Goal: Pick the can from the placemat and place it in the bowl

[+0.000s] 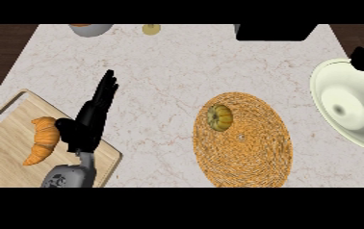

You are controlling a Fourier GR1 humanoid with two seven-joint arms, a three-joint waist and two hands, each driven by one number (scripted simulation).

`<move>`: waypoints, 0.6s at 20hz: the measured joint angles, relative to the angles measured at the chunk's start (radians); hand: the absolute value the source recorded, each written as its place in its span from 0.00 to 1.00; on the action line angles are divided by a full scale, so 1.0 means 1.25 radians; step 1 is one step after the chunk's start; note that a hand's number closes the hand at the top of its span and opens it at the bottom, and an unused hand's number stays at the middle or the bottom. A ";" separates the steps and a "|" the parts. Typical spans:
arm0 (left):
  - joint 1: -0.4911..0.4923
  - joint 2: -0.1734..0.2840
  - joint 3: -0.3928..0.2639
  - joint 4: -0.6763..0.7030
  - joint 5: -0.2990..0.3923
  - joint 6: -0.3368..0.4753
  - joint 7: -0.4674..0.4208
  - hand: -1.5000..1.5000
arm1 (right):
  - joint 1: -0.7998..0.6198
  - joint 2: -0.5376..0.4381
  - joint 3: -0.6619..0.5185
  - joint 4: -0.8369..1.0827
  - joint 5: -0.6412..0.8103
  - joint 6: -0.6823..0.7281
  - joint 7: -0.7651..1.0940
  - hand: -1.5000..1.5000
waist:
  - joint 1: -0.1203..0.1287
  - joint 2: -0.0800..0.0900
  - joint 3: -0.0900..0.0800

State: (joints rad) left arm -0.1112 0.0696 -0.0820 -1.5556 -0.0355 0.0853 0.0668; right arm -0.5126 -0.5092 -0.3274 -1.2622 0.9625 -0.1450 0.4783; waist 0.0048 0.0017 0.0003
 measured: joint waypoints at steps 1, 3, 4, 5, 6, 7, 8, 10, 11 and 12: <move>-0.002 0.000 0.001 -0.001 0.002 -0.002 0.001 0.50 | 0.017 0.000 -0.010 0.026 -0.005 -0.022 -0.024 1.00 | 0.000 0.000 0.000; -0.007 -0.005 0.001 -0.001 -0.002 0.004 0.007 0.50 | 0.025 -0.011 -0.029 0.089 -0.022 -0.040 -0.066 1.00 | 0.001 0.001 0.000; -0.006 -0.005 -0.001 -0.008 -0.005 0.007 0.012 0.50 | 0.027 -0.014 -0.039 0.117 -0.039 -0.040 -0.088 1.00 | 0.001 0.001 0.000; -0.009 -0.006 0.000 -0.008 -0.006 0.007 0.016 0.50 | 0.018 -0.013 -0.056 0.151 -0.058 -0.046 -0.102 1.00 | 0.003 0.001 0.001; -0.011 -0.002 0.005 -0.001 -0.001 0.001 0.010 0.50 | 0.019 -0.010 -0.069 0.165 -0.079 -0.044 -0.111 0.00 | 0.002 0.001 0.001; -0.013 0.003 0.011 0.001 0.004 -0.005 0.012 0.50 | 0.024 -0.008 -0.080 0.185 -0.099 -0.041 -0.129 0.00 | 0.002 0.001 0.000; -0.006 0.002 0.005 -0.014 0.000 -0.004 0.020 0.50 | 0.027 -0.010 -0.090 0.198 -0.123 -0.024 -0.146 0.00 | 0.002 0.000 0.001; -0.004 0.000 0.001 -0.013 -0.006 -0.003 0.015 0.50 | 0.027 -0.008 -0.105 0.233 -0.165 -0.005 -0.190 0.00 | 0.002 0.000 0.001; -0.016 0.000 0.006 -0.004 -0.004 -0.002 0.017 0.50 | 0.031 -0.010 -0.115 0.251 -0.188 0.006 -0.222 0.00 | 0.001 0.001 0.001; -0.026 -0.004 0.006 0.004 -0.007 0.001 0.018 0.50 | 0.028 -0.010 -0.120 0.268 -0.203 0.008 -0.248 0.00 | 0.000 0.001 0.001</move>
State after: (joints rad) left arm -0.1438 0.0642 -0.0740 -1.5508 -0.0440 0.0863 0.0898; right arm -0.4778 -0.5222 -0.4771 -0.9272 0.7087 -0.1354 0.1689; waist 0.0051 0.0028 0.0013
